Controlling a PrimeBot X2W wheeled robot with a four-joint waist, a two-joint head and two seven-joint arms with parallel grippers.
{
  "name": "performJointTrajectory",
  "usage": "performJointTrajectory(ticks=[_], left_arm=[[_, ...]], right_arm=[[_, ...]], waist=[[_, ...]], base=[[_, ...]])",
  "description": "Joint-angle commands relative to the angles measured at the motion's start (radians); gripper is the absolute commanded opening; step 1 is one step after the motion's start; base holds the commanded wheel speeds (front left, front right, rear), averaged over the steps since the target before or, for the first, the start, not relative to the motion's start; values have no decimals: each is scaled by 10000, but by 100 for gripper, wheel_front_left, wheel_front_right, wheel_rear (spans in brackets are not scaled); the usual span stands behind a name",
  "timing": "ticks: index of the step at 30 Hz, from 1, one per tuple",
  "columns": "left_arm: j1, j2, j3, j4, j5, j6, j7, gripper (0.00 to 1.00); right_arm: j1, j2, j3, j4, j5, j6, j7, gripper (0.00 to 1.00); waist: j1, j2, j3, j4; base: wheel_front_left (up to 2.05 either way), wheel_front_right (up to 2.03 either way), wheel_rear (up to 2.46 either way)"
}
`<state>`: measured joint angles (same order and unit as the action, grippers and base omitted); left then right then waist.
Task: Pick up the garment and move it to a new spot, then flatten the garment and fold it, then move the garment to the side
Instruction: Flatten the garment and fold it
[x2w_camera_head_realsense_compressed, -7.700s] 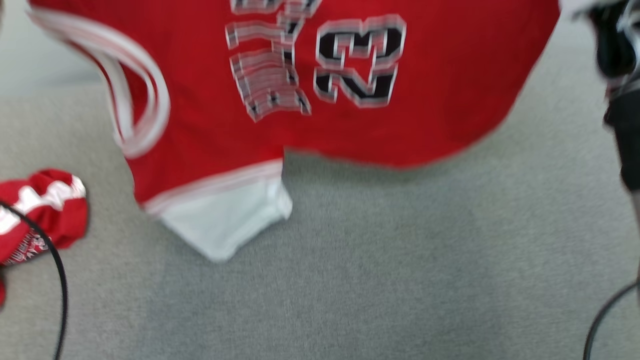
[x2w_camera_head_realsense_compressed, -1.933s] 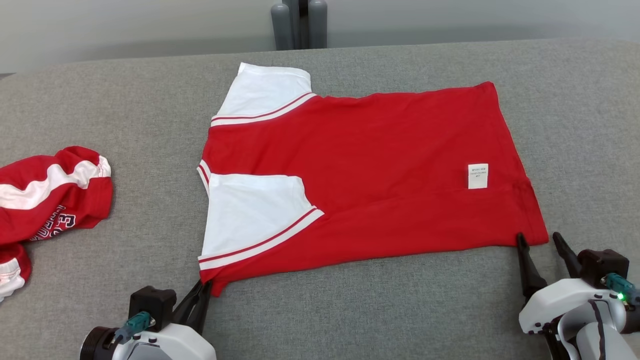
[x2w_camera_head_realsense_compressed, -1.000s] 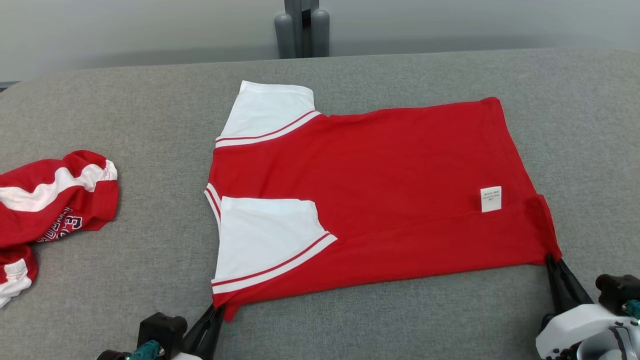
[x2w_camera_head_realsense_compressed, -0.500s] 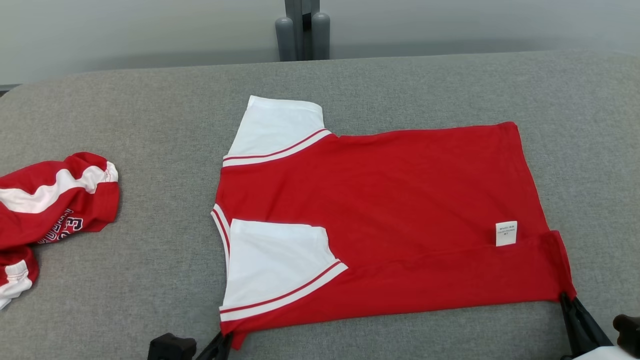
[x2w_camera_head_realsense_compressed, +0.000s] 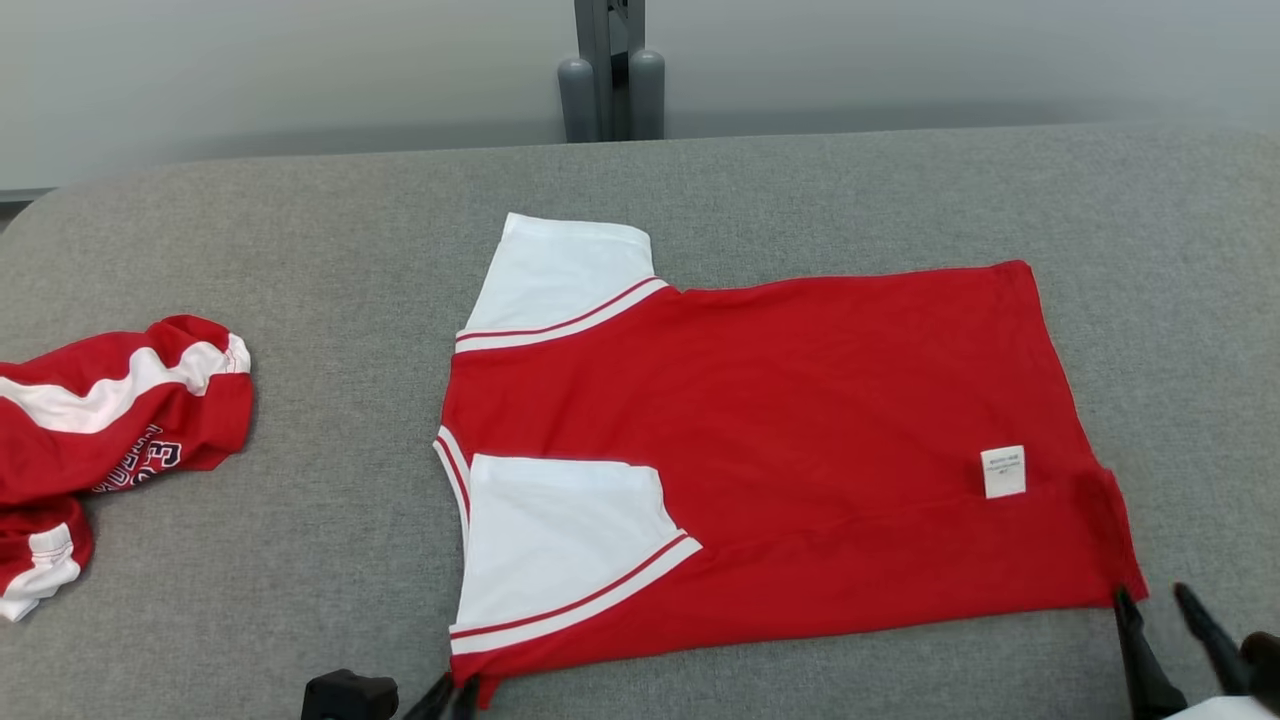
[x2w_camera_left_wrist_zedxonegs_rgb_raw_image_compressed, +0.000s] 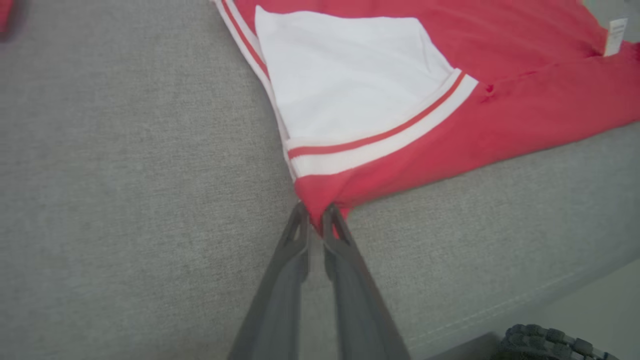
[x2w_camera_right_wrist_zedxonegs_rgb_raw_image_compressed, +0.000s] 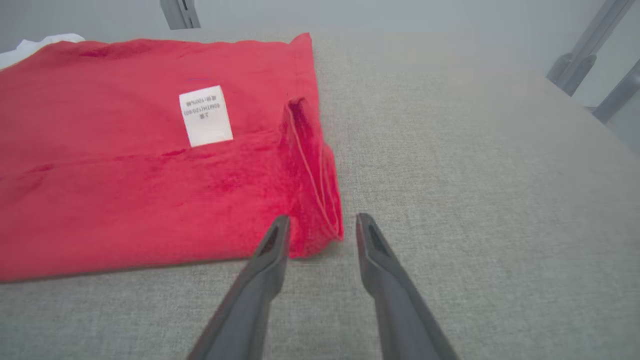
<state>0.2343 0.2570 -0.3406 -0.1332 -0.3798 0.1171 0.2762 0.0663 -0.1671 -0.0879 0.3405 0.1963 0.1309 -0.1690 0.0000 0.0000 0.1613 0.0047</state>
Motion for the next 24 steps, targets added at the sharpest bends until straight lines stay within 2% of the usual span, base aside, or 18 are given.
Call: performJointTrajectory(ticks=[1,7,12,19,22,24], left_arm=[[42,12,55,27,-61,69,-36,100],[166,-2,498,-258,-235,391,-241,100],[-192,-282,1163,-823,-444,710,-1148,100],[-800,-598,1558,-522,-437,665,-2526,100],[-1245,-763,1467,-202,-267,682,-2998,100],[-1726,-863,1323,107,-233,533,-3101,100]], right_arm=[[62,-82,-52,-68,-68,-3,-72,100],[172,80,-449,-824,-594,-3,-501,100],[-146,371,-178,-1431,-954,-3,-811,100],[-703,652,707,-1695,-1007,-3,-981,100],[-979,742,928,-1718,-971,-3,-980,100],[-1100,773,1069,-1705,-957,-3,-983,100]], waist=[[0,0,-40,14],[0,0,-288,-22],[0,0,-549,-96],[0,0,-755,-269],[0,0,-721,-275],[0,0,-647,-245]], base=[[0,0,0],[0,0,0],[0,0,0],[0,0,0],[0,0,0],[0,0,0]])
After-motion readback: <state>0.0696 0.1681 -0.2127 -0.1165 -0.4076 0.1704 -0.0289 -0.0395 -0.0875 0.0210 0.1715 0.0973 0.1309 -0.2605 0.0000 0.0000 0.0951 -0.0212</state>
